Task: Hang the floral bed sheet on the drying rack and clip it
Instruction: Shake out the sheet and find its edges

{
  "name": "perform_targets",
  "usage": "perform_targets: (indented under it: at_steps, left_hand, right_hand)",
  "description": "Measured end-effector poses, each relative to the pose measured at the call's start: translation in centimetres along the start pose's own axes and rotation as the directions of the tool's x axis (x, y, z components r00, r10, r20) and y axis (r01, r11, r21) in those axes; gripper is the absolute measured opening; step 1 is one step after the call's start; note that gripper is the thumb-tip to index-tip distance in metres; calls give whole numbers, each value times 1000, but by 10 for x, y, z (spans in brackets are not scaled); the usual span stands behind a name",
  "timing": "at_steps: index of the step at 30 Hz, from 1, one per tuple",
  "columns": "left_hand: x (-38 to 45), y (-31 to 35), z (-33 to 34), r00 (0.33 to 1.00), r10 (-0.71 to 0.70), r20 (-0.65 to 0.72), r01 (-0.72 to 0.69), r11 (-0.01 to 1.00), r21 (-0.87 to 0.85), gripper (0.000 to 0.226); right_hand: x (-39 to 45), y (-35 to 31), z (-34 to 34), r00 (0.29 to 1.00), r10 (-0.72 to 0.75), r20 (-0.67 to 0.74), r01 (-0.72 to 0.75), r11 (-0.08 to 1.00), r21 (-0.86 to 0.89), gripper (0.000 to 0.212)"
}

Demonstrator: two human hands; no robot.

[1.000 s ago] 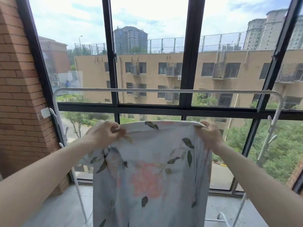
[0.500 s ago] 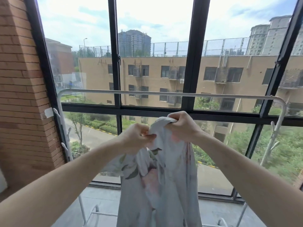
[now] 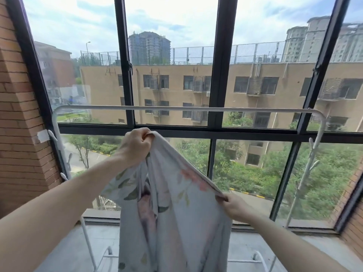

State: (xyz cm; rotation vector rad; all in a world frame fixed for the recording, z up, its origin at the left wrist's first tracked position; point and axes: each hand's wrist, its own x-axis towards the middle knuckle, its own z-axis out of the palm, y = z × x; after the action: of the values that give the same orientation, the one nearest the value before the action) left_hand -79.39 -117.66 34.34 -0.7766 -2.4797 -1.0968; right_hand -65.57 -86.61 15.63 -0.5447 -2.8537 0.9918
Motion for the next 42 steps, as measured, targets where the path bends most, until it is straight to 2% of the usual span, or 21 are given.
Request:
perform_targets:
  at_steps: [2,5,6,9,11,13,16,18,21,23,25,26,28,30,32,33,34,36,38,40,42]
  left_hand:
    - [4,-20,-8,999,-45,19,44,995,91,33]
    - [2,-31,-21,981,-130,143,93,967,238,21]
    - [-2,-28,-24,977,-130,170,86,966,243,17]
    - [-19,8,-23,966,0,260,-54,979,199,70]
    - [-28,36,-17,960,98,262,-154,968,200,88]
    - [-28,49,-10,951,167,261,-214,963,164,81]
    - [-18,41,-1,950,206,236,-190,978,-90,19]
    - [-8,27,-1,962,208,175,-189,975,-117,22]
    - [-2,2,-14,954,265,143,-279,956,94,37]
    - [-3,-16,-27,925,172,338,-275,918,287,77]
    - [-4,-40,-36,841,-86,534,-296,753,588,105]
    - [-5,-53,-40,808,-180,561,-332,647,687,92]
    - [-5,-72,-49,836,-189,515,-347,545,763,50]
    - [-1,-81,-63,905,-122,408,-264,592,762,39]
    - [6,-79,-74,943,-21,333,-227,691,686,40]
    - [6,-73,-78,954,32,300,-225,738,636,40]
    - [7,-64,-80,956,92,278,-244,773,585,41]
    - [8,-42,-79,937,211,278,-328,805,495,42]
    - [7,-15,-75,905,331,269,-419,804,422,40]
    - [6,8,-72,867,431,249,-497,781,378,36]
    - [6,20,-72,844,477,245,-536,755,378,39]
  right_hand:
    - [9,-24,-47,975,-32,-220,50,996,76,38]
    - [7,-89,-110,843,-118,-525,297,916,269,45]
    - [4,-112,-121,822,-189,-538,375,890,259,47]
    - [-7,-165,-127,819,-420,-392,486,870,81,52]
    - [-8,-184,-123,798,-500,-336,536,844,15,53]
    - [-13,-196,-116,773,-552,-312,592,805,42,42]
    - [-21,-201,-111,755,-585,-296,626,778,60,29]
    - [-23,-185,-113,774,-552,-309,587,809,26,35]
    - [-21,-144,-113,833,-452,-318,497,865,72,45]
    - [-15,-113,-114,857,-379,-349,442,889,120,51]
    - [-8,-82,-119,877,-306,-370,359,930,82,51]
    - [-4,-65,-122,888,-262,-378,301,952,47,50]
    - [5,-27,-127,904,-153,-398,160,987,-16,44]
    - [7,9,-126,925,-15,-380,-44,988,-145,32]
    - [5,29,-111,950,160,-267,-253,895,-366,20]
    - [1,29,-98,953,230,-197,-296,839,-457,11]
    - [0,24,-84,958,253,-133,-286,818,-499,18]
    - [1,-15,-48,991,128,33,-105,916,-386,71]
    - [-4,-85,-15,987,-93,130,105,990,-89,99]
    - [-9,-155,7,958,-270,92,259,959,119,90]
    - [-7,-194,18,940,-340,4,325,903,281,38]
